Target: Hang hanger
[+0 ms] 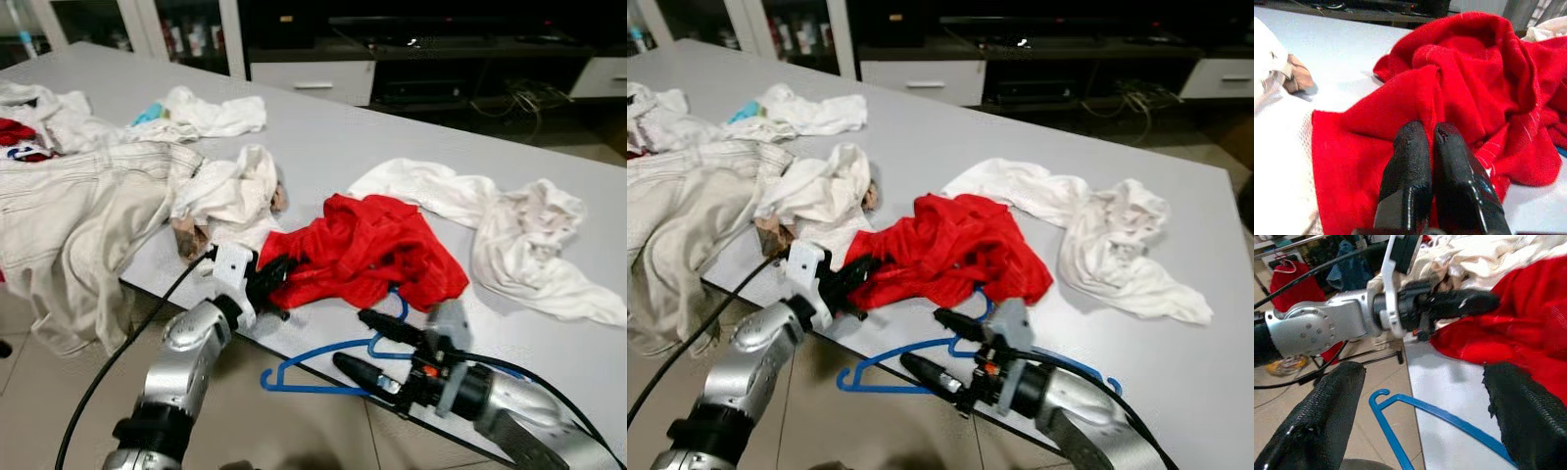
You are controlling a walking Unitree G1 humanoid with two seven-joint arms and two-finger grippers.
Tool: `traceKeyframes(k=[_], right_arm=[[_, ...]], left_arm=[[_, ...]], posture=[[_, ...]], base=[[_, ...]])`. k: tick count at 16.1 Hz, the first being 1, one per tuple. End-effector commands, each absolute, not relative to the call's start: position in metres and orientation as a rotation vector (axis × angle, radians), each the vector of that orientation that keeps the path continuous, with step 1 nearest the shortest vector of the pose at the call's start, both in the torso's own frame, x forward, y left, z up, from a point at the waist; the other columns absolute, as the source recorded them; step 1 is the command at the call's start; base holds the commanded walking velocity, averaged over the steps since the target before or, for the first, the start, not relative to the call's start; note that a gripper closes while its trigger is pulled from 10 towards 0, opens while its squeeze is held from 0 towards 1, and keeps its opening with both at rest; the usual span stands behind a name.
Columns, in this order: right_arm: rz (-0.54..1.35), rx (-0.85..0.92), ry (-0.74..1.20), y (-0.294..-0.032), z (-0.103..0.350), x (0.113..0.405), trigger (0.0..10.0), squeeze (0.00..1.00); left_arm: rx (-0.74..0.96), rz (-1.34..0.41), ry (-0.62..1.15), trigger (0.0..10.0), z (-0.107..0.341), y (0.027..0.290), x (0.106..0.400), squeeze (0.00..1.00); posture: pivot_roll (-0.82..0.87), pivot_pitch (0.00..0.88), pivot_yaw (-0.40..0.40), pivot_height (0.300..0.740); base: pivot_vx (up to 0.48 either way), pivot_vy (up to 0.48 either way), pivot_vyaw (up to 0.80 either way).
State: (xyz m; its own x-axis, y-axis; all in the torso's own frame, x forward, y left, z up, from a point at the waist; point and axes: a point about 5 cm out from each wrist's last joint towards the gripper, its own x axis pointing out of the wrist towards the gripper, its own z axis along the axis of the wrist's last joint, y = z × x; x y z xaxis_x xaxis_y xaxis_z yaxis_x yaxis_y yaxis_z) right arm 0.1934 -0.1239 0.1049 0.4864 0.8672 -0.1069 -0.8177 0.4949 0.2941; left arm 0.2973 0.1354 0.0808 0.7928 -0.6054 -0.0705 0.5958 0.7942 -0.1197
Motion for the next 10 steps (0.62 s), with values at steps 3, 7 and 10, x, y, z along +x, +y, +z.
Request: traceKeyframes(k=[3,7,10], right_arm=[[1.076,0.212,0.302,-0.119,0.095,0.2,10.0,0.06],[1.11,0.238,0.337,-0.115,0.087,0.203,10.0,0.06],[1.093,0.262,0.371,-0.109,0.076,0.208,10.0,0.06]], left_arm=[[-0.081,-0.649,0.094,10.0,0.086,0.136,0.302,0.0],[-0.077,-0.651,0.086,10.0,0.089,0.137,0.305,0.0],[-0.079,-0.655,0.088,10.0,0.089,0.136,0.305,0.0]], posture=[[-0.08,0.0,0.027,0.74],[-0.08,0.0,0.031,0.74],[-0.08,0.0,0.03,0.74]], base=[[0.0,0.0,0.0],[0.0,0.0,0.0],[0.0,0.0,0.0]])
